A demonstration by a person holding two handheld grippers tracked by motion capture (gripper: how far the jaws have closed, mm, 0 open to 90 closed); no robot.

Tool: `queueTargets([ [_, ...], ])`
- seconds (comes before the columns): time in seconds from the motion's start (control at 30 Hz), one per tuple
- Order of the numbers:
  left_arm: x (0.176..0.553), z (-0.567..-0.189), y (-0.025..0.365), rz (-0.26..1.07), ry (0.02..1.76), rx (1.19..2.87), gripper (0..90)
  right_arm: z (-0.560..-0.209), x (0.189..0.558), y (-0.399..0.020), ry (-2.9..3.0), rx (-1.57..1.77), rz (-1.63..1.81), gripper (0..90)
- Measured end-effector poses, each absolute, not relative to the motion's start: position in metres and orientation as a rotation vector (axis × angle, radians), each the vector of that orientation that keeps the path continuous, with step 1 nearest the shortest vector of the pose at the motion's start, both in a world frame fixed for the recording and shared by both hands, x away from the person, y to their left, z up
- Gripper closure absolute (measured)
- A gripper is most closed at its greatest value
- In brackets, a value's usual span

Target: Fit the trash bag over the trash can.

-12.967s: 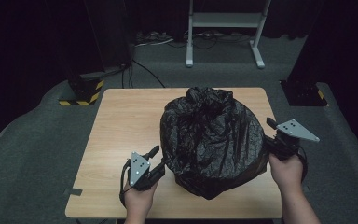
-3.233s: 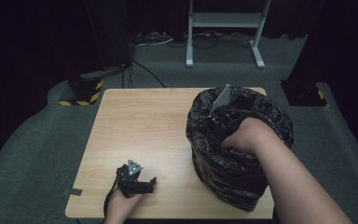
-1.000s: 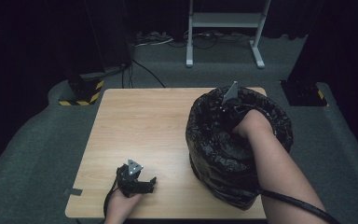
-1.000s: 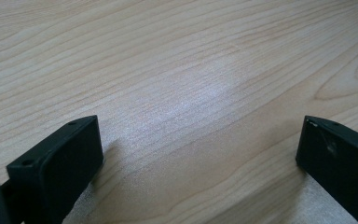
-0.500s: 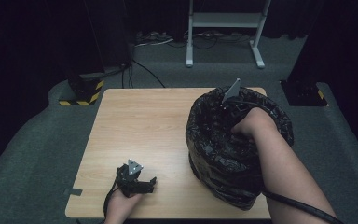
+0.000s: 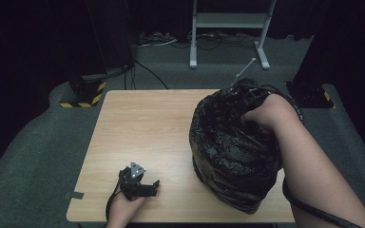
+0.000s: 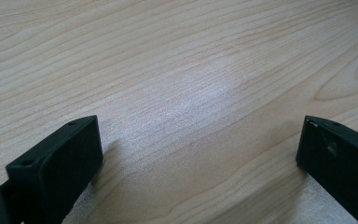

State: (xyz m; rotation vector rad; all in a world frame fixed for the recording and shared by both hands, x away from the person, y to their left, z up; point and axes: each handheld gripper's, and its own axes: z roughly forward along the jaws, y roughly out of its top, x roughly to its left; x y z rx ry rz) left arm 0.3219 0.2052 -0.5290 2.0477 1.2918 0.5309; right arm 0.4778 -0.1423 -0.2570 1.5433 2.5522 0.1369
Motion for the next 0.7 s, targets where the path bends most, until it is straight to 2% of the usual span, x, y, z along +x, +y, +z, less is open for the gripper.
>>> queueTargets([
  [0.13,0.322,-0.529,0.205,0.532,1.293,2.048,0.4,-0.244,0.477,-0.152,2.505,1.577,0.152,17.3],
  [0.7,0.321,-0.529,0.205,0.535,1.298,2.045,0.2,-0.217,0.475,-0.224,2.337,1.736,0.150,17.2],
])
